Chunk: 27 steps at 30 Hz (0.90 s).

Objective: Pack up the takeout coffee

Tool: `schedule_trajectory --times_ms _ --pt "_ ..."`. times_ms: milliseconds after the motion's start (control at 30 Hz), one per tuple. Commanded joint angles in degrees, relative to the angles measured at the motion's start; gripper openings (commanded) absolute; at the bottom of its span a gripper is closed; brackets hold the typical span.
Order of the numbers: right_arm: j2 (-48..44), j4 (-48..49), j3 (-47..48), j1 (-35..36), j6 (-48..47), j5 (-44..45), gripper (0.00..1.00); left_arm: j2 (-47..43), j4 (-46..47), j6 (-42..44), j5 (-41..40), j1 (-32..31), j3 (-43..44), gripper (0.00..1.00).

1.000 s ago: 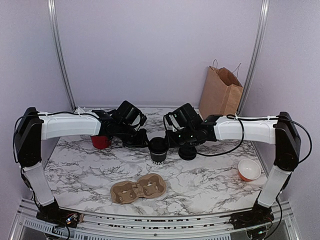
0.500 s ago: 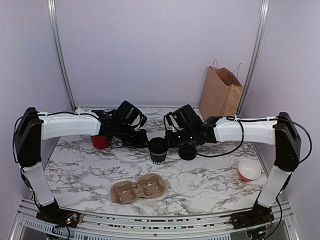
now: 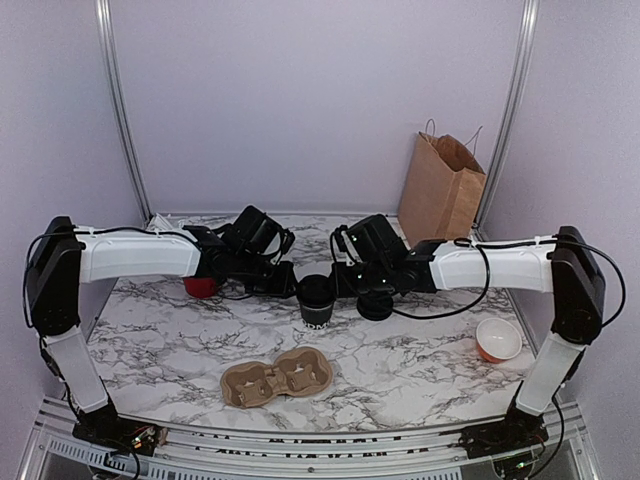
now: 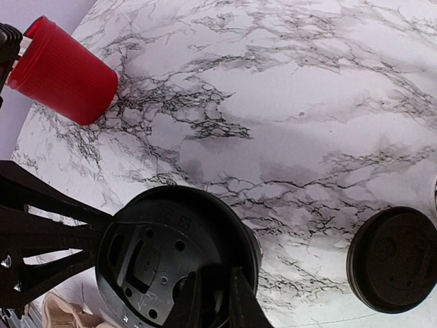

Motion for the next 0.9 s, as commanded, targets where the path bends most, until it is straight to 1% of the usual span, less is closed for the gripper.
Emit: schedule_trajectory --times_ms 0,267,500,867 --pt "3.26 -2.03 -3.88 3.08 1.16 -4.90 0.13 8.60 -11.69 2.04 0.13 -2.85 -6.97 0.17" --pt "2.89 -2.39 -4.64 3.25 1.21 -4.09 0.13 9.60 -10.25 1.30 -1.01 -4.42 -11.45 0.16" --pt "3.49 -2.85 -4.52 3.68 1.28 -3.80 0.13 10.59 -9.05 0.34 -1.80 -5.88 -12.80 0.15" --pt "3.60 -2.99 -4.83 4.05 1.73 -3.68 0.13 9.90 -6.90 -0.82 -1.30 -6.21 -15.75 0.15"
